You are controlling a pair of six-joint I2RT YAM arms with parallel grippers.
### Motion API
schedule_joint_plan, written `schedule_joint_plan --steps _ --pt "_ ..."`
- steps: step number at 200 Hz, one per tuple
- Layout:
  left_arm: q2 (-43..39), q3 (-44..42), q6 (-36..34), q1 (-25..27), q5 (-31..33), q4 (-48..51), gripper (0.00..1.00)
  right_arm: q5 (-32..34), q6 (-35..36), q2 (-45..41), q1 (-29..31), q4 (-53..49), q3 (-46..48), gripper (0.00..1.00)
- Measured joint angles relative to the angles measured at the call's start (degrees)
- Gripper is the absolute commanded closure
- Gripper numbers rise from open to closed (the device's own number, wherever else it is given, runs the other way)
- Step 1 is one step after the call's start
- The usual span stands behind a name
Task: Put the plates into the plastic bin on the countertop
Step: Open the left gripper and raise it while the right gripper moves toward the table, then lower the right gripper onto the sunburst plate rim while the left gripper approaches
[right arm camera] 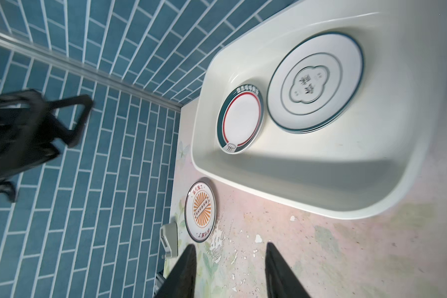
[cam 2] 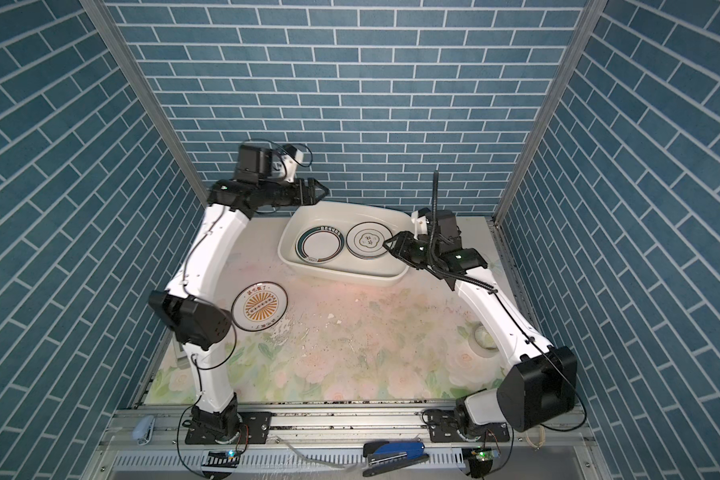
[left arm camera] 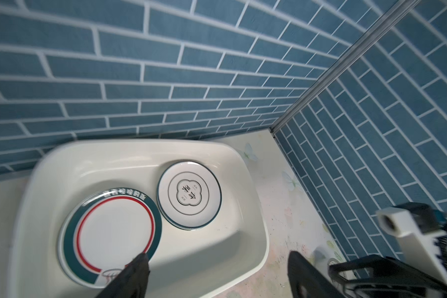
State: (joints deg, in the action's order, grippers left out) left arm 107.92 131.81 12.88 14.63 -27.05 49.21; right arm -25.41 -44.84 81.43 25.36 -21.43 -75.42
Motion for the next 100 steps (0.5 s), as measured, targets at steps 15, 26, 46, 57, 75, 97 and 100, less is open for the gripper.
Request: schedule_joint_plan --steps 15,26,46,57,75,97,100 --pt "-8.5 -5.6 -2.8 -3.6 0.0 1.7 0.11 0.7 0.1 2.3 4.4 1.4 -0.1 0.55" --pt "-13.7 -10.6 -4.7 -7.2 0.0 3.0 0.11 1.4 0.1 4.6 7.6 2.4 -0.1 0.54" --pt "-20.8 -21.0 -8.5 -14.3 -0.4 5.6 0.11 3.0 -0.1 9.3 12.7 4.7 -0.1 0.54" --pt "-23.4 -26.4 -11.4 -16.9 -0.2 7.1 0.11 3.9 -0.4 12.3 15.5 6.4 -0.1 0.54" --pt "-27.1 -35.6 -16.9 -19.4 0.1 9.5 0.08 5.7 -1.4 16.9 19.7 9.0 -0.3 0.54" --pt "-32.3 -45.8 -22.9 -20.7 1.1 10.7 0.06 7.7 -2.1 23.6 24.4 10.9 -3.5 0.54" --pt "-33.0 -46.9 -23.6 -20.8 1.2 10.8 0.06 8.1 -2.3 24.4 24.8 11.3 -3.9 0.54"
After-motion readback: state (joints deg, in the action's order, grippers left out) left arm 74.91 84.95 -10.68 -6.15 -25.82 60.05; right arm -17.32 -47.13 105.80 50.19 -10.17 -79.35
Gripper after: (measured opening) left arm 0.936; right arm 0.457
